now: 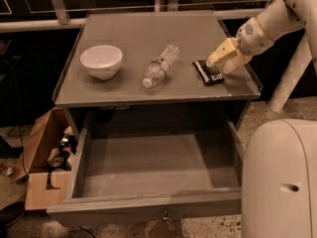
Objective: Pick rxbar chocolate from top drawer and place on counter
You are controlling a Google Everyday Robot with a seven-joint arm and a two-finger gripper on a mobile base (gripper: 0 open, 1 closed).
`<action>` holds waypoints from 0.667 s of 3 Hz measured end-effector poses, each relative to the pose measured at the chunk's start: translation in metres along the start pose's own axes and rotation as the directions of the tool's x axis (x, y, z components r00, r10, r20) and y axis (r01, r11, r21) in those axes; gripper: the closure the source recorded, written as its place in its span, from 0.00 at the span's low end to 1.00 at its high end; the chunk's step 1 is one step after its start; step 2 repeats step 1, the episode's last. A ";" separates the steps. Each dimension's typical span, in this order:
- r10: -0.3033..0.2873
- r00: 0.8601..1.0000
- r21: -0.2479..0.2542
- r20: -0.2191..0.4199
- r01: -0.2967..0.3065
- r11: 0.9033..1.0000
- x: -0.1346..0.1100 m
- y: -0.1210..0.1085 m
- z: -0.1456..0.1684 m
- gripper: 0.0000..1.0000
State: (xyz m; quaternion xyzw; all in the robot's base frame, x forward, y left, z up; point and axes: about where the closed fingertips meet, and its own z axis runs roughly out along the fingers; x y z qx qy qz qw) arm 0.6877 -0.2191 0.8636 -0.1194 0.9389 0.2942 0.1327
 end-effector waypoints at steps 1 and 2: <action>0.000 1.000 0.000 0.000 0.000 1.000 0.000 0.000 0.000 0.00; 0.000 1.000 0.000 0.000 0.000 1.000 0.000 0.000 0.000 0.00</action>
Offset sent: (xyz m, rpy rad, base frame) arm 0.0000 0.0000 0.0000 0.0000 0.0000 0.0000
